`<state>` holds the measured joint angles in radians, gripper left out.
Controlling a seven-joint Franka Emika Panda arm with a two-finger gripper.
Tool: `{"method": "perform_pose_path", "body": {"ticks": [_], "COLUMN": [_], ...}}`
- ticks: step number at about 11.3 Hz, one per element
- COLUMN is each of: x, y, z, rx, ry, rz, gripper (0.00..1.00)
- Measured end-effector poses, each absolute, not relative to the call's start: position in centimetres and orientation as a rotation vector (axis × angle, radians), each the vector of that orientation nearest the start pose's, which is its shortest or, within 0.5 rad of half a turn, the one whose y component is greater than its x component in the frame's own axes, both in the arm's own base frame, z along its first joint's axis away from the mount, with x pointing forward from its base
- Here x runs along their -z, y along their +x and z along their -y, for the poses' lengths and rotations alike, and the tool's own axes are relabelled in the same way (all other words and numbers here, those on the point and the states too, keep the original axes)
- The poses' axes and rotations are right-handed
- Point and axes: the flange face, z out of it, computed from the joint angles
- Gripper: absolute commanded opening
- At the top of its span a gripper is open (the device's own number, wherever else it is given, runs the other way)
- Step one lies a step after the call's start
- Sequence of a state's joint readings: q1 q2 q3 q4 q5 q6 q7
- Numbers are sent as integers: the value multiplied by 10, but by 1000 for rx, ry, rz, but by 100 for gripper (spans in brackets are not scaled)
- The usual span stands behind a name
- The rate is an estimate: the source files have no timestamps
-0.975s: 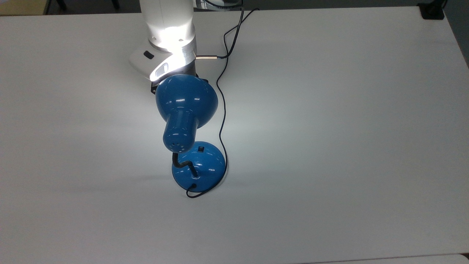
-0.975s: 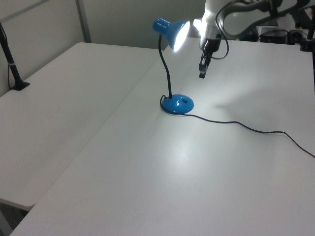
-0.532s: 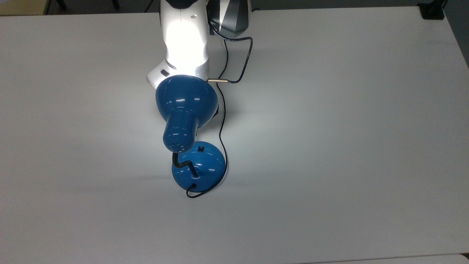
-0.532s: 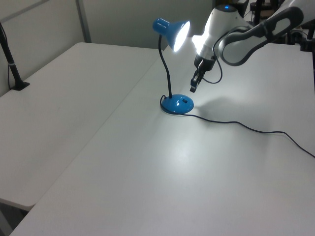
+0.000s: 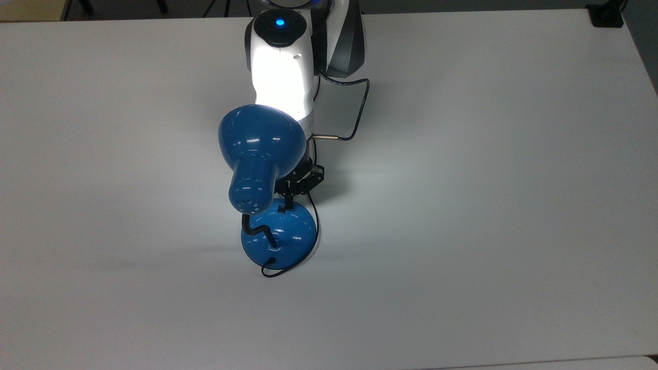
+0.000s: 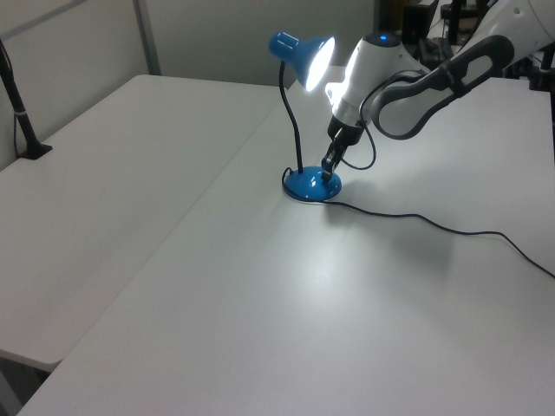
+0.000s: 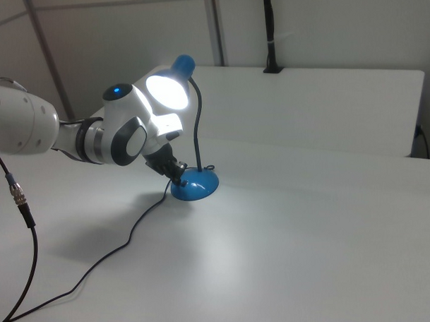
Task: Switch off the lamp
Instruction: 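Lower the gripper fingertips onto the switch on the lamp base, then press the base switch down with the gripper fingertips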
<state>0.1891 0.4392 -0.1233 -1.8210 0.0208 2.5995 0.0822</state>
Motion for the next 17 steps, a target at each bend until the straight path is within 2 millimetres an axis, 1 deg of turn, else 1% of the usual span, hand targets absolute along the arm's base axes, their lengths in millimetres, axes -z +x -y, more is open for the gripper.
{"method": "perform_pose_path", "body": {"ticks": [2,7,9,10,12,13,15,17], "x": [-327,-326,-328,-332,-349,-351,-343,-328], "y": [678,678,677,678,677,677,674,671], "z": [-54,-54,-54,-53,-49,-48,-46,-46], "rx": [532,532,534,543,579,583,560,520], "ry": [-3111,-3111,-3107,-3102,-3090,-3089,-3096,-3108], "rz": [-17,-22,-53,-73,-92,-94,-97,-95], "gripper": [0,0,0,0,0,0,0,0]}}
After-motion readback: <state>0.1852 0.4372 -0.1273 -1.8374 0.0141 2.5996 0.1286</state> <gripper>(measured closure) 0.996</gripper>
